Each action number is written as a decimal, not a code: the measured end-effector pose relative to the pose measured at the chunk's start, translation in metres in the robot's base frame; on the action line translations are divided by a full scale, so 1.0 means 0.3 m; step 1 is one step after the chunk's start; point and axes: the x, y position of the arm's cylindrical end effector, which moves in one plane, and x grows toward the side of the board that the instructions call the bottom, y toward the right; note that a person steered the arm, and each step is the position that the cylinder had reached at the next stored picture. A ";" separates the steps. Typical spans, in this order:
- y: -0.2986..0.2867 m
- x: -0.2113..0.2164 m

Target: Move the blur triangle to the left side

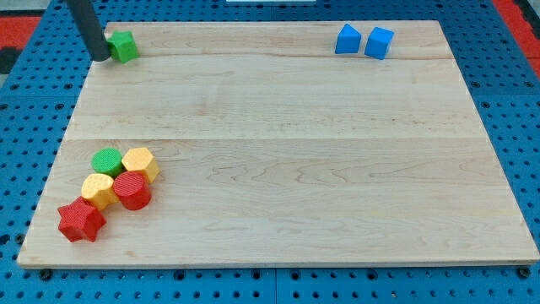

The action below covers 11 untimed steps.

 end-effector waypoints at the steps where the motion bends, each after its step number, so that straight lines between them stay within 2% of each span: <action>1: 0.033 0.000; 3: 0.176 -0.055; 4: 0.381 0.113; 5: 0.807 0.294; 6: 1.231 0.283; 7: 1.621 0.122; 8: 1.815 -0.058; 9: 1.591 -0.194; 11: 1.001 -0.084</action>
